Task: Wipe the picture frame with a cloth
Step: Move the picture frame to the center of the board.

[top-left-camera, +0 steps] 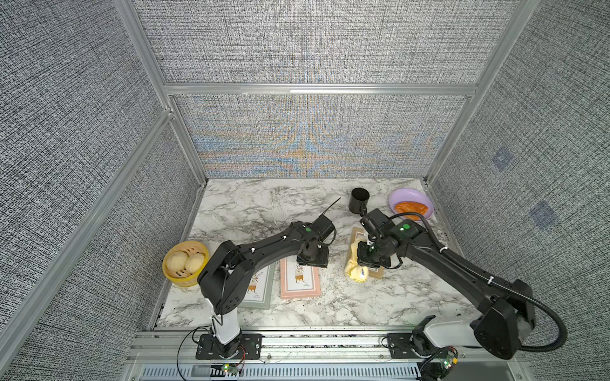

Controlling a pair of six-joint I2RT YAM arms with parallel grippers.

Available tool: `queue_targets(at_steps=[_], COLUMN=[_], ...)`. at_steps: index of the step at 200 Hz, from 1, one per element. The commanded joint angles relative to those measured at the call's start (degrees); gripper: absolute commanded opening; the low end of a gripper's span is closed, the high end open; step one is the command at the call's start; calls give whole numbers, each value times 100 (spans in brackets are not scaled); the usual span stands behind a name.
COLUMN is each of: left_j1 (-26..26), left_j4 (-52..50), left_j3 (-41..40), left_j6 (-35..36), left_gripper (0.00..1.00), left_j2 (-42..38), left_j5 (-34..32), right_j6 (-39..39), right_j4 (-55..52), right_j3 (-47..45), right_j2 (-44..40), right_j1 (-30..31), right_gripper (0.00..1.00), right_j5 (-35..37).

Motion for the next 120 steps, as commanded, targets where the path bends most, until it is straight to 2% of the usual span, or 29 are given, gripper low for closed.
queue_targets(at_steps=[1,49,120], left_j1=[-62,-136,-120], left_j4=[-694,-1141,-1769], left_j3=[226,618,558], left_j6=[-202,-517,-876], left_gripper=[58,58,53], left_j2=[300,1029,1118], left_j5=[-444,-797,-1380], right_j6=[-242,-547,-934], right_j4=[-84,-109,-108], right_j3=[-80,-354,-759], right_j2=[-157,-586,-903], right_j1=[-178,-524,-986], right_gripper=[0,0,0], right_j5=[-229,-576,-979])
